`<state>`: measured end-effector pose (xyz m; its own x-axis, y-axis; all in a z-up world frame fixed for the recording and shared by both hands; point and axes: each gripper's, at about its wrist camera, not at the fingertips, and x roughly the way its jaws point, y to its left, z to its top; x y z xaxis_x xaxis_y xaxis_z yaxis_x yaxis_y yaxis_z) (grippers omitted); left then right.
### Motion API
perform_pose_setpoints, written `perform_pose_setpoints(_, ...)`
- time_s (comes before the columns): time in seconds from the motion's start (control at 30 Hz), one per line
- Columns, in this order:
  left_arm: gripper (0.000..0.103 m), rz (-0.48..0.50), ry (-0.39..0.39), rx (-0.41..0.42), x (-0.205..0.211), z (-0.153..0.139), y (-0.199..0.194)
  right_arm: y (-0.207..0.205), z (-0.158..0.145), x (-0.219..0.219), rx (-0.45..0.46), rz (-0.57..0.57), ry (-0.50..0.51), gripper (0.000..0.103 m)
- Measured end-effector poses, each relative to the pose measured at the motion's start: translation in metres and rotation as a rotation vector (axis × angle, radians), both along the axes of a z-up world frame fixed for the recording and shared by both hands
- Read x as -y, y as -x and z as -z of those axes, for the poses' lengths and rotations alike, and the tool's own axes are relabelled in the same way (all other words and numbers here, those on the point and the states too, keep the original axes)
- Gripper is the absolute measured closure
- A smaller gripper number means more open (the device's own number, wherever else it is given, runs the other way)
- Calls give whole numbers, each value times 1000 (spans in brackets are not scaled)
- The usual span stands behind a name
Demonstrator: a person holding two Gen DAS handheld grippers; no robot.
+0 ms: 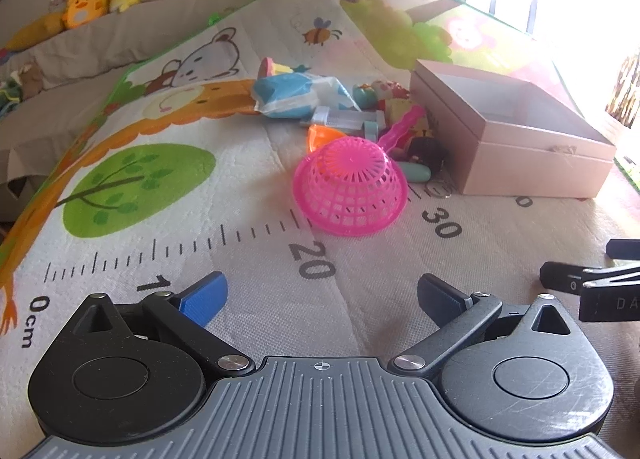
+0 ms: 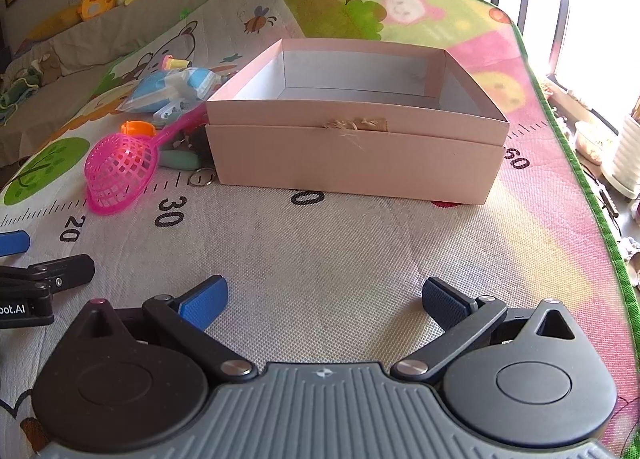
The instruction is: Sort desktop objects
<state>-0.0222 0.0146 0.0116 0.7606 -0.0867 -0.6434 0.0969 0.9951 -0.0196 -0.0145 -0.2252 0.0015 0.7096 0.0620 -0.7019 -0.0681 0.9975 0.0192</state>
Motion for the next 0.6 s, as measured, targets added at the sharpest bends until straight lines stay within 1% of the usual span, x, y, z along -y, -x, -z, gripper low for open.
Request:
perform_pose_setpoints(0.07, 0, -6, -3, 25, -2, -5, 0, 2, -1, 3, -2, -23, -6, 0)
perform_pose_setpoints(0.17, 0, -24, -29, 48, -7, -12, -6, -1, -6, 6, -23, -77, -16, 0)
perform_pose_setpoints(0.23, 0, -50, -57, 54, -13, -17, -12, -7, -17, 8, -49, -133, -78, 0)
perform_pose_setpoints(0.27, 0, -68, -70, 59, -18, -20, -15, -9, -27, 6, -42, -161, -100, 0)
perform_pose_setpoints(0.3, 0, -84, -76, 66, -24, -22, -18, -11, -39, 1, -16, -190, -97, 0)
perform_pose_setpoints(0.4, 0, -131, -72, 86, -45, -31, -26, -19, -76, -28, 88, -292, -19, 0)
perform_pose_setpoints(0.43, 0, -145, -67, 96, -51, -34, -28, -26, -86, -39, 101, -328, -5, 0)
perform_pose_setpoints(0.47, 0, -160, -62, 107, -58, -37, -31, -35, -94, -51, 96, -361, -4, 0)
perform_pose_setpoints(0.57, 0, -209, -34, 160, -79, -48, -36, -80, -112, -86, 28, -423, -74, 0)
perform_pose_setpoints(0.6, 0, -227, -21, 179, -87, -53, -37, -103, -117, -101, 1, -431, -101, 0)
